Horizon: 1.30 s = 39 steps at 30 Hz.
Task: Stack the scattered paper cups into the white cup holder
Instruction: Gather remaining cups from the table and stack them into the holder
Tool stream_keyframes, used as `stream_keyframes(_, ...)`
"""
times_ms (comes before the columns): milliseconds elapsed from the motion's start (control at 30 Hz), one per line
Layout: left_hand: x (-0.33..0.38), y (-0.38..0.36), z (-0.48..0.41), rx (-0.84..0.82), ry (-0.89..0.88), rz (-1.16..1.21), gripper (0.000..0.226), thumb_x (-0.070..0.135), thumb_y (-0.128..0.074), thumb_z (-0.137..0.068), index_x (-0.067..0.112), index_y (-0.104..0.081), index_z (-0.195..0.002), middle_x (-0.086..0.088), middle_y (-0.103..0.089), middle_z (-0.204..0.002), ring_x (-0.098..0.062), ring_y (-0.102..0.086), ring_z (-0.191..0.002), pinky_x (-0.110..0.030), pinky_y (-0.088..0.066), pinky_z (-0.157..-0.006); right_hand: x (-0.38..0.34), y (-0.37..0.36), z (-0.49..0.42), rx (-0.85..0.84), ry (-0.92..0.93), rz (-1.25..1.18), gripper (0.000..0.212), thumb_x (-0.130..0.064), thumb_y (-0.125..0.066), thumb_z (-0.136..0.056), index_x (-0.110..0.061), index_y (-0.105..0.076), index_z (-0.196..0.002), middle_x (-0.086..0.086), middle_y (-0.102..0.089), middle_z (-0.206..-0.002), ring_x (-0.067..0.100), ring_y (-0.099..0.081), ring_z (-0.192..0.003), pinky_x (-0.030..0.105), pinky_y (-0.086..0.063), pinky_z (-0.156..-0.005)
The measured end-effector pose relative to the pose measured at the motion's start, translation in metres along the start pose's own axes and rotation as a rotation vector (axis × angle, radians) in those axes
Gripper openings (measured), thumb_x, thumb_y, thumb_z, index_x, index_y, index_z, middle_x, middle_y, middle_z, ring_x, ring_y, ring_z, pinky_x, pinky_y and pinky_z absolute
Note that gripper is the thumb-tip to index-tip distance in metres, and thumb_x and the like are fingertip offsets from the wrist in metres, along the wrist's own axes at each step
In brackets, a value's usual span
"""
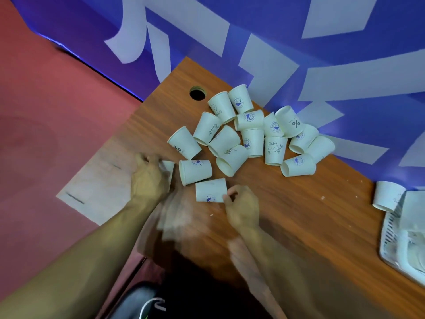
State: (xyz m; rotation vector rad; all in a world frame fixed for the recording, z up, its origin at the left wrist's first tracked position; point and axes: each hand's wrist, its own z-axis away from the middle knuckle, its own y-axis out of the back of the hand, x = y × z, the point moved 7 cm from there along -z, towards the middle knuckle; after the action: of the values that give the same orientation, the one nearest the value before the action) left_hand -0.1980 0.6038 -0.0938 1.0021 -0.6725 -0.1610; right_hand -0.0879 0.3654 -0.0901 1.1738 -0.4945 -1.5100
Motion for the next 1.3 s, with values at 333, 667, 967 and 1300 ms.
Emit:
stream_keyframes(333, 0.032, 0.030, 0.029, 0.021, -0.076, -0.155, 0.019, 0.028, -0.060, -0.093, 0.022, -0.066, -0.109, -0.015, -0.067, -0.104, -0.038, -0.061, -0.093, -0.031, -0.041, -0.066, 0.002, 0.049, 0.024, 0.083, 0.116, -0.178, 0.004, -0.021, -0.056, -0.093, -0.019, -0.055, -0.090, -0.001, -0.066, -0.088, 0.018, -0.063, -0.087, 0.026, -0.044, -0.070)
stream_keyframes(667, 0.207, 0.041, 0.148, 0.205, -0.566, -0.118, 0.023, 0.023, -0.054, -0.095, 0.018, -0.059, -0.074, 0.003, -0.049, -0.059, -0.029, -0.045, -0.065, -0.035, -0.035, -0.054, 0.072, 0.191, 0.087, 0.419, 0.238, -0.317, 0.006, -0.023, -0.051, -0.097, -0.020, -0.051, -0.101, -0.002, -0.064, -0.090, 0.024, -0.055, -0.082, 0.036, -0.042, -0.063)
stream_keyframes(967, 0.394, -0.064, 0.300, 0.145, -0.973, 0.003, 0.018, 0.031, -0.052, -0.096, 0.024, -0.062, -0.082, 0.002, -0.067, -0.078, -0.029, -0.060, -0.075, -0.040, -0.048, -0.065, 0.264, 0.318, 0.158, 0.758, 0.175, -0.235, 0.006, -0.020, -0.053, -0.094, -0.019, -0.051, -0.100, 0.004, -0.065, -0.088, 0.030, -0.057, -0.082, 0.035, -0.034, -0.062)
stream_keyframes(1300, 0.510, -0.191, 0.422, 0.012, -1.123, 0.020, 0.013, 0.034, -0.060, -0.092, 0.031, -0.070, -0.098, 0.007, -0.066, -0.090, -0.020, -0.060, -0.082, -0.034, -0.045, -0.065, 0.441, 0.380, 0.190, 0.839, 0.005, -0.147, 0.005, -0.019, -0.053, -0.091, -0.023, -0.050, -0.091, 0.004, -0.063, -0.081, 0.030, -0.057, -0.085, 0.044, -0.047, -0.074)
